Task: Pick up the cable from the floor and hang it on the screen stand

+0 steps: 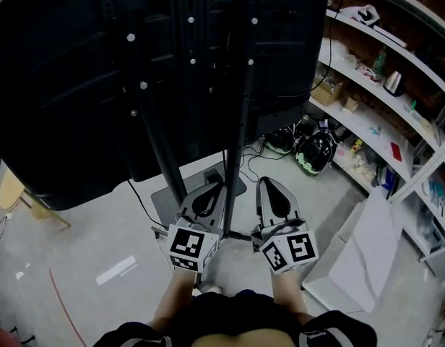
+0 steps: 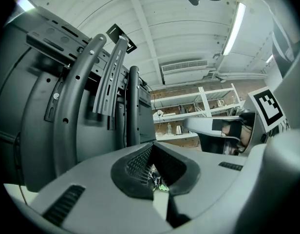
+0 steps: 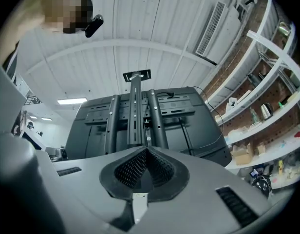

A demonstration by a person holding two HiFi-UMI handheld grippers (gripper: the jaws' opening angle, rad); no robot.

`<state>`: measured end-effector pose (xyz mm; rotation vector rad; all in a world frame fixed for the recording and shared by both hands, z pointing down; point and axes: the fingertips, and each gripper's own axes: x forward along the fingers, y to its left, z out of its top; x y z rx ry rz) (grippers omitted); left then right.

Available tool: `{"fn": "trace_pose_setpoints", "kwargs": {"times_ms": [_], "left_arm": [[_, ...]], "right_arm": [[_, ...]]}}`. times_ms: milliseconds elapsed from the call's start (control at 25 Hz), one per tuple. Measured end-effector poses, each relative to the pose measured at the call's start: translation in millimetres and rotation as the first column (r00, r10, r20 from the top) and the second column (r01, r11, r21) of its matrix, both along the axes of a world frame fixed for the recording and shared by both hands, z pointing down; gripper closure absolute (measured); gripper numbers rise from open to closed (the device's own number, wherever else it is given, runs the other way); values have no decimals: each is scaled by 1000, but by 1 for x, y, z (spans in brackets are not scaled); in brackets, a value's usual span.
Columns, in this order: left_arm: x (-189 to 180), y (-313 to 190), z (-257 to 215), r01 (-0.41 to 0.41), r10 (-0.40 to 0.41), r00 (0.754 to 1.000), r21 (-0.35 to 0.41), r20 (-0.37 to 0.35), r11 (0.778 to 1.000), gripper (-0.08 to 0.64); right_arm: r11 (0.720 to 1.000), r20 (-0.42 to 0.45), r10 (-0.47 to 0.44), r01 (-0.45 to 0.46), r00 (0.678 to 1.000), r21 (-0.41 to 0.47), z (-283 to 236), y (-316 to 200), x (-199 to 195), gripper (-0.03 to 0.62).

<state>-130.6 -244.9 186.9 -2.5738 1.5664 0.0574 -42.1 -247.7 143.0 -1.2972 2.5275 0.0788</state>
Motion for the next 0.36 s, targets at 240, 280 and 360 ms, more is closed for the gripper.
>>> {"fn": "trace_pose_setpoints", "kwargs": {"times_ms": [240, 280, 360], "left_arm": [[3, 9, 7, -39, 40, 999, -6, 20, 999, 552], [3, 10, 9, -46, 46, 999, -11, 26, 999, 552], [3, 13, 14, -59, 60, 997, -21, 39, 998, 552]], "right_arm": [[999, -1, 38, -38, 999, -12, 6, 8, 4, 569], [999, 7, 39, -39, 999, -15, 7, 9, 3, 569], [999, 23, 43, -43, 999, -19, 9, 12, 2, 569]]}}
